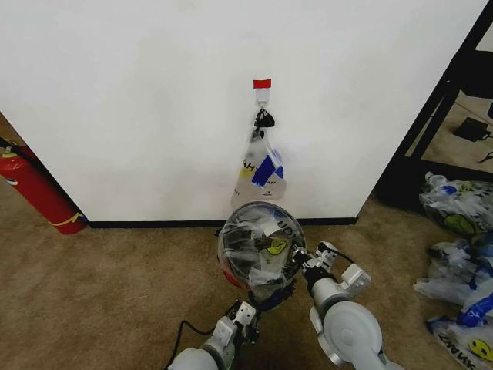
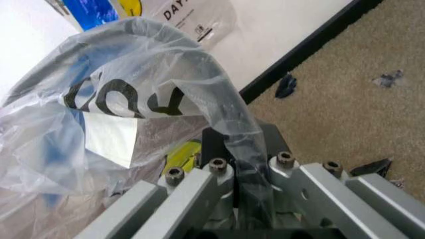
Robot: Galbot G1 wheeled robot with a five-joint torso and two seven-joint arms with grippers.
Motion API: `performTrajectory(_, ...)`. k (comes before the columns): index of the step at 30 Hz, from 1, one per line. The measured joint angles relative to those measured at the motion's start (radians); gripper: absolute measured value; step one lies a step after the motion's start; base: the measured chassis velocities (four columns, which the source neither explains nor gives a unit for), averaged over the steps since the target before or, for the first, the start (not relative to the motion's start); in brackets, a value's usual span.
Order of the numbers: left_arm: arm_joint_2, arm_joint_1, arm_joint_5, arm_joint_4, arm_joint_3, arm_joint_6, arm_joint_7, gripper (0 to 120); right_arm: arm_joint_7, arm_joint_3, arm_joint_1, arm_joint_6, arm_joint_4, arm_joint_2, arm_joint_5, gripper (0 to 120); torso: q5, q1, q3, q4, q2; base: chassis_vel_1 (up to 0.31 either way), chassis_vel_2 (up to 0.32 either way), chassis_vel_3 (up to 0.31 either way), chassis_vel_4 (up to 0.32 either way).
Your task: Pick up the garbage bag from the wall and place it over the trash bin.
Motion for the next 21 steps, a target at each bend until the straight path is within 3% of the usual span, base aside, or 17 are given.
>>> performTrajectory(4, 0.026, 0.016, 0.021, -0.034, -0.005, 0.01, -0.011, 0, -0.008, 0.005, 0.0, 0.003, -0.01, -0.002, -0.003, 0, 0.0, 0.0, 0.0, -0.0001, 0.0, 0.0, 0.0, 0.0, 0.0)
performTrajectory(8, 0.068, 0.034, 0.032, -0.076, -0.035, 0.021, -0.012, 8, -0.01, 0.006, 0.004, 0.005, -0.014, 0.0, -0.003, 0, 0.0, 0.0, 0.0, 0.0, 0.0, 0.0, 0.0, 0.0, 0.0)
performTrajectory(13, 0.129, 0.08, 0.111, -0.14, -0.094, 0.016, 0.006, 30, -0.01, 0.005, 0.019, 0.007, -0.027, 0.013, -0.004, 0, 0.0, 0.0, 0.0, 0.0, 0.0, 0.0, 0.0, 0.0, 0.0)
performTrajectory(21, 0.133, 0.134, 0.128, -0.19, -0.171, -0.037, -0.064, 60, -0.018, 0.006, 0.039, 0.017, -0.066, 0.015, -0.015, 0, -0.0002, 0.0, 0.0, 0.0, 0.0, 0.0, 0.0, 0.0, 0.0)
